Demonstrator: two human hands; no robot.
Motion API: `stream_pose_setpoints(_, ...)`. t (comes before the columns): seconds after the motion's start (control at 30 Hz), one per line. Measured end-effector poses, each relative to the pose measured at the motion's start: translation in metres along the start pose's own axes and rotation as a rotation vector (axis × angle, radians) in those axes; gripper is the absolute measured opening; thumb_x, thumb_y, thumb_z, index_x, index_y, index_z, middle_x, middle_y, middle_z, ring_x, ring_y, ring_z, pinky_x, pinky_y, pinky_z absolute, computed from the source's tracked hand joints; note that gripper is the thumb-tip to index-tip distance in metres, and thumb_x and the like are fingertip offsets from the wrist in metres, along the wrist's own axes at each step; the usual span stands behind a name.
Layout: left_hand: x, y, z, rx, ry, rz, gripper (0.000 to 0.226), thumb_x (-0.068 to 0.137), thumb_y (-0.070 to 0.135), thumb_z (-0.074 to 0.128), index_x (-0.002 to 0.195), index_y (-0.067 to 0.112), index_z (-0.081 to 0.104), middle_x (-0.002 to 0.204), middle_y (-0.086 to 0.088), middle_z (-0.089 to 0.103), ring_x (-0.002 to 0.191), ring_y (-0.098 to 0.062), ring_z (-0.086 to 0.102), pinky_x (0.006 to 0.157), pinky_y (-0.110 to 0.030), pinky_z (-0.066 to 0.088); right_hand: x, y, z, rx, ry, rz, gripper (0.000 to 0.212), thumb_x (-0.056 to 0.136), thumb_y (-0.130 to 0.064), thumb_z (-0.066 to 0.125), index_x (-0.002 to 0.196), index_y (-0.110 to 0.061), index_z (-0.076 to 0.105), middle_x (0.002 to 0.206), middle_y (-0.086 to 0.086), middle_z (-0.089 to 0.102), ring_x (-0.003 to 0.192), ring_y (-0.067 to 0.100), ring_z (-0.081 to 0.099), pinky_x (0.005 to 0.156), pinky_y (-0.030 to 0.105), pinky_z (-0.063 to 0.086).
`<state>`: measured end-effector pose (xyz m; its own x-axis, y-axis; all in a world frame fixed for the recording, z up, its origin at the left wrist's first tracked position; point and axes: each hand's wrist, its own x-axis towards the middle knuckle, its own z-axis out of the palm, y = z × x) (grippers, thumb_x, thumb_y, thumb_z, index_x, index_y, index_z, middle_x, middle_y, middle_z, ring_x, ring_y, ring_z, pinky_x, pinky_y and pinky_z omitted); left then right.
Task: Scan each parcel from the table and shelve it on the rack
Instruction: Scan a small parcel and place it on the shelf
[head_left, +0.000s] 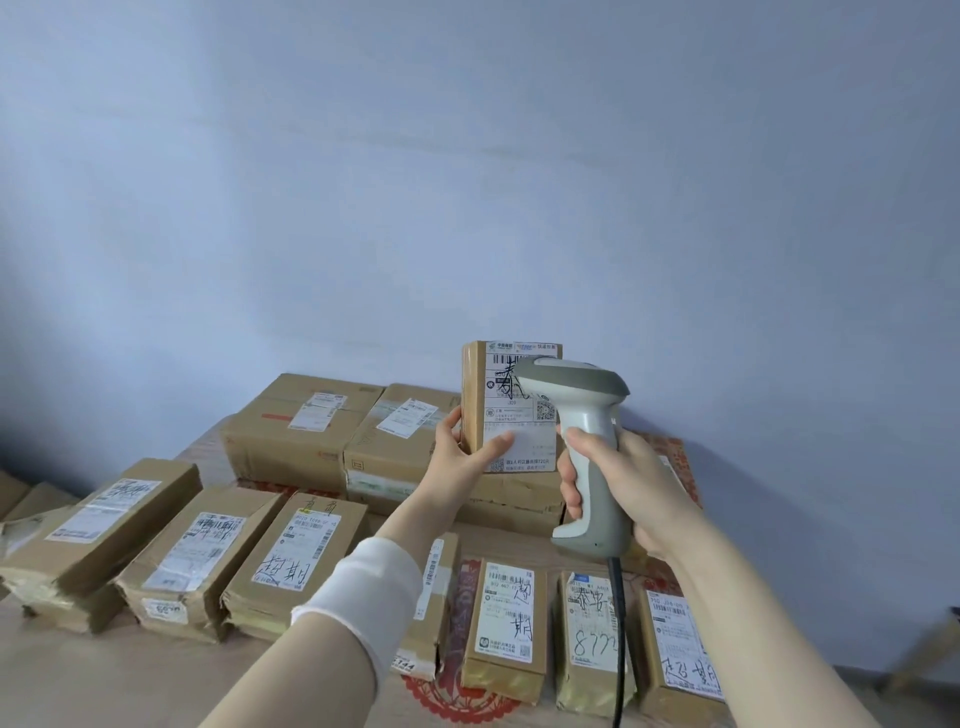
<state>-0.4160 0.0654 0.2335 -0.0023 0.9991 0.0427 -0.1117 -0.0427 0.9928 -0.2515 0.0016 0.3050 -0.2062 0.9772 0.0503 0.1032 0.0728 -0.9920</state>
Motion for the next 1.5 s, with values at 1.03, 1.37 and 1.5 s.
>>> stream_pose_setpoints(1.03,0.009,-0.027,0.002,-0.042,0.024,-0.099,0.087,0.083,0.024,0.07,0.147,0.014,0.013,0.125,-0.004,0.051,0.117,-0.021,0.054,0.106,-0.041,0.041,-0.007,0.009,-0.021,-0.011,0.08,0.077,0.028,0.094,-0.018,0.049,0.068,-0.007,0.053,0.056,0.012,0.053,0.045,0.022,0.045,0.055,0.033,0.041)
stream_pose_setpoints(1.37,-0.004,-0.027,-0.01,-0.047,0.033,-0.123,0.088,0.082,0.029,0.071,0.147,0.017,0.013,0.13,-0.004,0.051,0.115,-0.018,0.055,0.094,-0.031,0.041,-0.012,0.003,-0.012,0.08,0.046,0.032,0.028,0.095,-0.023,0.05,0.073,-0.006,0.05,0.06,0.011,0.053,0.044,0.02,0.045,0.049,0.029,0.041)
stream_pose_setpoints(1.5,-0.023,-0.029,-0.033,-0.108,0.096,-0.138,0.119,0.052,0.057,0.083,0.147,0.02,0.021,0.13,-0.003,0.057,0.116,-0.02,0.058,0.107,-0.043,0.04,-0.012,0.01,0.004,0.197,-0.002,0.051,0.026,0.095,-0.027,0.049,0.084,-0.004,0.048,0.059,0.008,0.055,0.042,0.018,0.046,0.042,0.026,0.041)
